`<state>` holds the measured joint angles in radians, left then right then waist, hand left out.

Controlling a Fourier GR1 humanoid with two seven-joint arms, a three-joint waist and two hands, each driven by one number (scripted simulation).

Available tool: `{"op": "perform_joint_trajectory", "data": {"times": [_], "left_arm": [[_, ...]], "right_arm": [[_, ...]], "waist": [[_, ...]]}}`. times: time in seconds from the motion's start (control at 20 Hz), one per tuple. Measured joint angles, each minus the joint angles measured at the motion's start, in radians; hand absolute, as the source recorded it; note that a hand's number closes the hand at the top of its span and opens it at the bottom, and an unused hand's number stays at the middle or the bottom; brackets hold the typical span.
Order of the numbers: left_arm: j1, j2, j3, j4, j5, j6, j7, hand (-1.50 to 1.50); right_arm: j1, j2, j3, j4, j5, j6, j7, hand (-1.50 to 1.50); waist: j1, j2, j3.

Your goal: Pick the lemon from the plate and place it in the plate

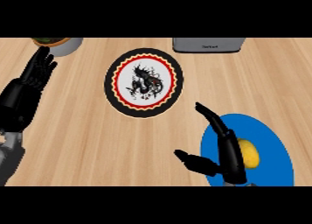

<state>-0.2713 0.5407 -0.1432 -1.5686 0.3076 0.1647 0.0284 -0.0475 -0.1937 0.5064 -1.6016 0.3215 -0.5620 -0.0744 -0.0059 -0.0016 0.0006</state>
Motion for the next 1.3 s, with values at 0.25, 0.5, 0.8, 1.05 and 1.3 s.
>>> {"op": "perform_joint_trajectory", "data": {"times": [0.25,0.5,0.8,1.05,1.3], "left_arm": [[0.002,-0.019,0.003,-0.005,-0.017,-0.001,0.012,0.0],[0.008,-0.017,0.009,-0.005,-0.023,-0.004,0.017,0.0],[0.012,-0.025,0.007,-0.006,-0.026,-0.009,0.016,0.0],[-0.005,-0.032,0.014,0.009,-0.035,-0.016,0.01,0.0],[-0.018,-0.042,0.031,0.032,-0.039,-0.04,0.006,0.0]], "right_arm": [[0.015,-0.102,-0.014,-0.179,0.15,0.037,0.209,-1.5],[-0.006,-0.233,-0.033,-0.261,0.258,0.221,0.508,-1.5],[-0.044,-0.354,-0.019,-0.355,0.251,0.54,0.844,-1.5],[-0.094,-0.365,-0.003,-0.431,0.151,0.766,1.073,-1.5],[-0.135,-0.354,-0.013,-0.404,0.109,0.828,1.122,-1.5]], "waist": [[-0.005,-0.003,-0.002],[-0.01,-0.006,-0.006],[-0.003,-0.005,-0.007],[0.002,-0.001,-0.005],[0.006,0.001,-0.003]]}}
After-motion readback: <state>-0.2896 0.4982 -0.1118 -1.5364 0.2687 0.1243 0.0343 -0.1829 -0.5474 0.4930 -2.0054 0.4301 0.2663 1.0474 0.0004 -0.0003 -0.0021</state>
